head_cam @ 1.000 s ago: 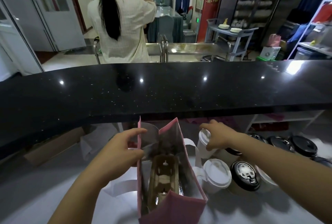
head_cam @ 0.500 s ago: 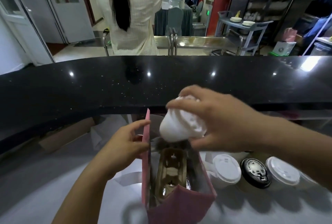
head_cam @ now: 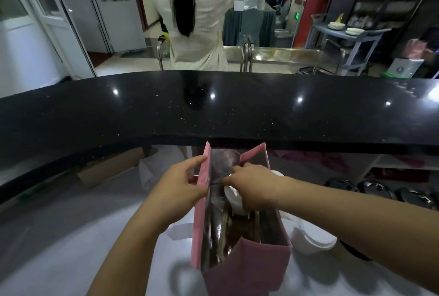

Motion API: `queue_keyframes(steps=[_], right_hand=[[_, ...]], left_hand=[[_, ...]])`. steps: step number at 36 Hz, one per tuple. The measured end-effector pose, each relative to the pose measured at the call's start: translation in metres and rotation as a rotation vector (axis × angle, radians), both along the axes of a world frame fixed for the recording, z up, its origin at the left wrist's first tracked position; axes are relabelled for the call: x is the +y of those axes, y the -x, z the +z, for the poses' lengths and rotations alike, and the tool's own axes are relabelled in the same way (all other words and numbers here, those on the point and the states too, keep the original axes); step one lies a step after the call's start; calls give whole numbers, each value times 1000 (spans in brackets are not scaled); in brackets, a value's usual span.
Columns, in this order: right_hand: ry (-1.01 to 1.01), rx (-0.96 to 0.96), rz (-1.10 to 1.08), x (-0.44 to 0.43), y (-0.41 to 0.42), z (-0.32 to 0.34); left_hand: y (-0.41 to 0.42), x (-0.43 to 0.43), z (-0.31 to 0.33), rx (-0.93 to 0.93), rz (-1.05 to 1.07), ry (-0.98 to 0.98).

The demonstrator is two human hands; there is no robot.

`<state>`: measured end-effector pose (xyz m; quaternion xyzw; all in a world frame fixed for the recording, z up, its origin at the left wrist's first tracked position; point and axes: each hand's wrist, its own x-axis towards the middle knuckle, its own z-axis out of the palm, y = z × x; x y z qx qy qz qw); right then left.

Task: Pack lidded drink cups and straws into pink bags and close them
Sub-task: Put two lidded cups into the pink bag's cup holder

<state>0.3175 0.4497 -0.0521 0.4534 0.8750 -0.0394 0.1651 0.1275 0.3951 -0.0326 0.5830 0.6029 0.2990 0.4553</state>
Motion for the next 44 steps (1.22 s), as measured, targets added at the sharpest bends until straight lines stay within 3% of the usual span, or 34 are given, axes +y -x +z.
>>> queue_keyframes(steps=[14,26,32,44], right_hand=[[106,38,-20,8,-3,-11],[75,41,-32,-2,-11,-21],[178,33,-43,3,-13,-25],[224,30,50,4,-12,-27]], left_hand=[[-9,3,3,-31,-52,-22],[-12,-4,12,5,-47,-5],[-10,-8,16,-12,-48,-4],[-8,-11,5,-46,-9,-47]])
